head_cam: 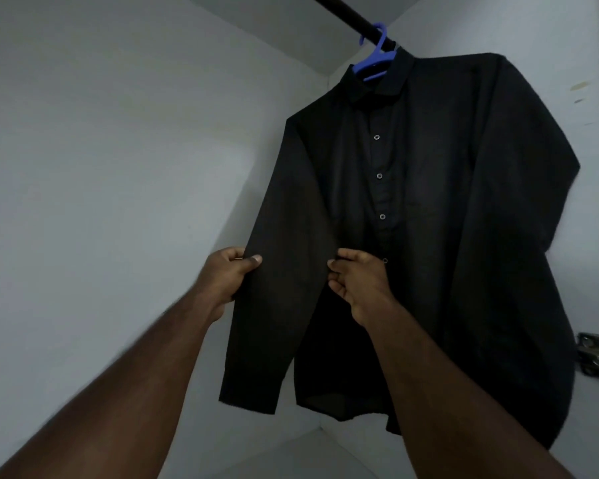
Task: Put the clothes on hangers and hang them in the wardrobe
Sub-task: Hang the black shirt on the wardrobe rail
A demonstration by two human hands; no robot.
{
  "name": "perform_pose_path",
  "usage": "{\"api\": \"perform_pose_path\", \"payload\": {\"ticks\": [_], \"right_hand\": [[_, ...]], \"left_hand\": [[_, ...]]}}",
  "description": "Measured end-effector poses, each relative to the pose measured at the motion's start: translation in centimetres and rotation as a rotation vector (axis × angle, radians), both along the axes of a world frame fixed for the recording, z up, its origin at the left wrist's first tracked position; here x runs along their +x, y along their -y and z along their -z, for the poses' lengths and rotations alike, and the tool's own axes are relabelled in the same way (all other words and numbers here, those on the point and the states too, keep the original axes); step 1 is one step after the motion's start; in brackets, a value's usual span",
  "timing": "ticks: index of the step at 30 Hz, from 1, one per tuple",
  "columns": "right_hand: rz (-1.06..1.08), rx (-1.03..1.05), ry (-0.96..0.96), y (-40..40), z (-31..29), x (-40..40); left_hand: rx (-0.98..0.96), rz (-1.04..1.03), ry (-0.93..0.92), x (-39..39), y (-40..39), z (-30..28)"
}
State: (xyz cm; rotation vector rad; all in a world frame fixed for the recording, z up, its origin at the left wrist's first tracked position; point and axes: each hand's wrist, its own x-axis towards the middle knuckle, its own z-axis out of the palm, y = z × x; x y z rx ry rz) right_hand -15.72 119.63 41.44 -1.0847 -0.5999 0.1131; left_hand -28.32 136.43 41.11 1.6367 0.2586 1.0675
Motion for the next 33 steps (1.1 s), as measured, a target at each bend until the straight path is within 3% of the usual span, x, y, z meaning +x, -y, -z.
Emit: {"api": "perform_pose_path", "payload": {"ticks": [9, 13, 16, 24, 28, 33], "right_hand": [[0.040, -0.065, 0.038, -1.0, 0.3, -2.0], [0.105, -0.135, 0.140, -1.4, 0.0, -3.0], [0.085, -0.143, 0.215, -2.5, -0.7, -4.5], [-0.099, -0.126, 0.386, -5.0, -2.9, -9.7], [-0.053, -0.149, 0.372, -4.1, -2.6, -9.4], [0.001, -0.186, 0.326, -3.0, -2.3, -8.2]], "left_hand": [[0.110, -0.220, 0.079, -2.9, -1.0, -0.9], [0.322, -0.498, 0.059, -4.0, -1.6, -1.4], [0.396, -0.538, 0.072, -4.9, -1.3, -1.9], [0.517, -0.442, 0.016, -5.6, 2.4, -1.6], [0.326, -0.132, 0.052, -5.7, 3.2, -0.7], [0.210, 0.038, 0.018, -5.3, 4.0, -0.4]]}}
